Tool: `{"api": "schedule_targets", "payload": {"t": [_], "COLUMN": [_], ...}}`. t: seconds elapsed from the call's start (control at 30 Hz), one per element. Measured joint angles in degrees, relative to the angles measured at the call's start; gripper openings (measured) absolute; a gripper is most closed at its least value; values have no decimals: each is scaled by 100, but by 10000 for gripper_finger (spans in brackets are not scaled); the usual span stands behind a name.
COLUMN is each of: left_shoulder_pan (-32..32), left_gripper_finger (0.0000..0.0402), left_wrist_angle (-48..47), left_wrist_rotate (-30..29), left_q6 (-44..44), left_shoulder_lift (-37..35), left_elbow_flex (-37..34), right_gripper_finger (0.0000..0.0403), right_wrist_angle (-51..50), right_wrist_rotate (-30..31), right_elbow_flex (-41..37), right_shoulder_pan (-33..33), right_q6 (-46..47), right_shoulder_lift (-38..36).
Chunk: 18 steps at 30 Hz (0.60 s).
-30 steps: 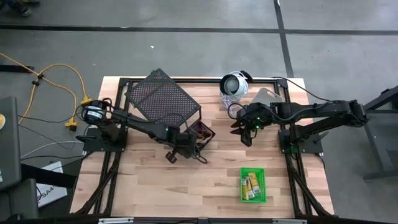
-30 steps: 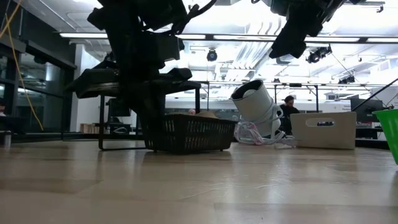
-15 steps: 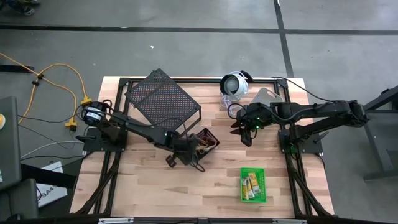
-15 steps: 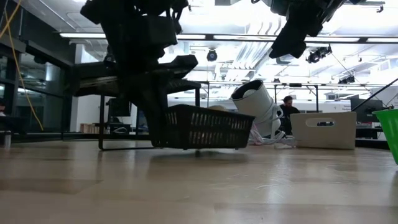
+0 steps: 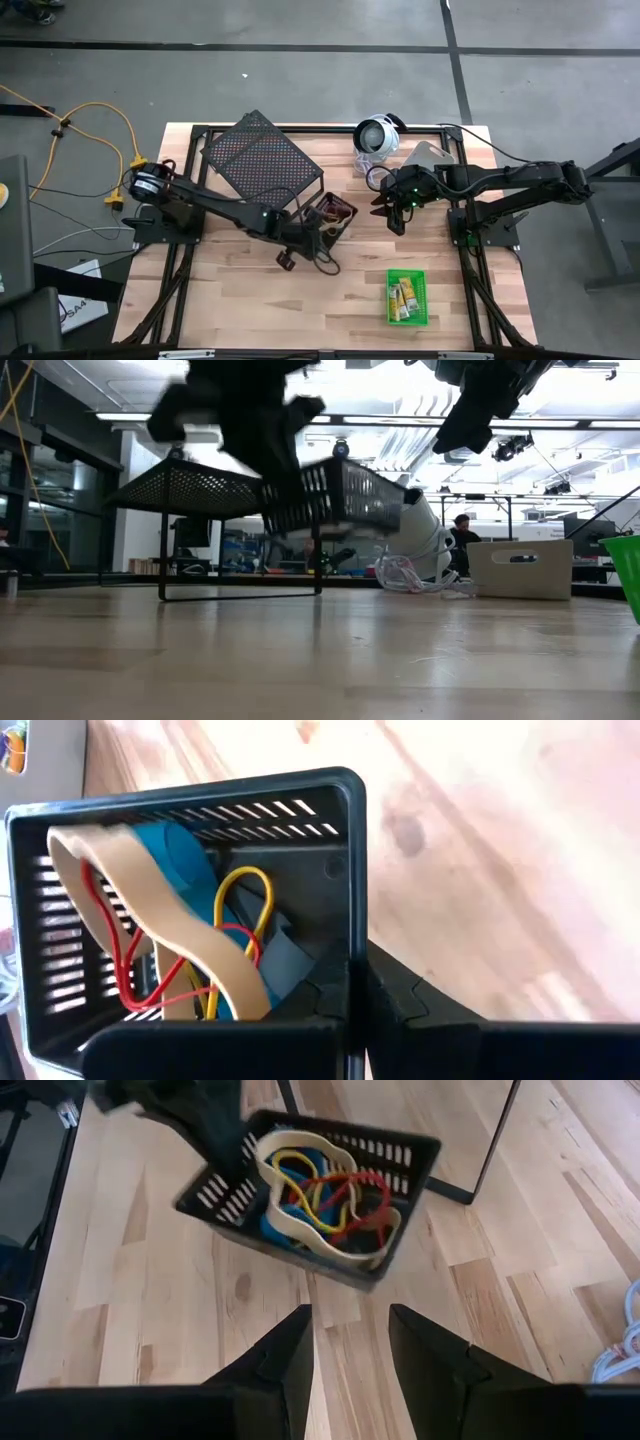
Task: Pick & Place Office Desk Supplies
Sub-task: Put the black bin on the shelf
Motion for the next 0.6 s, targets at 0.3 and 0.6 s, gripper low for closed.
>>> {"api": "schedule_targets", "payload": {"t": [0.3, 0.6], "left_shoulder_pan": [-257, -498], "left_gripper_finger": [1, 1], "left_wrist_angle": [-805, -1422], "left_wrist_rotate": [-219, -436], "left_q6": [-149, -854], "left_shoulder_lift": [0, 0], "left_elbow_flex": [756, 1133], "right_gripper_finger": [120, 120], "right_wrist_angle": [33, 33], "right_wrist_rotate": [0, 0], "right_elbow_flex": [0, 0], "right_shoulder_pan": [0, 0], "right_q6": [0, 0], "right_shoulder_lift": [0, 0]}}
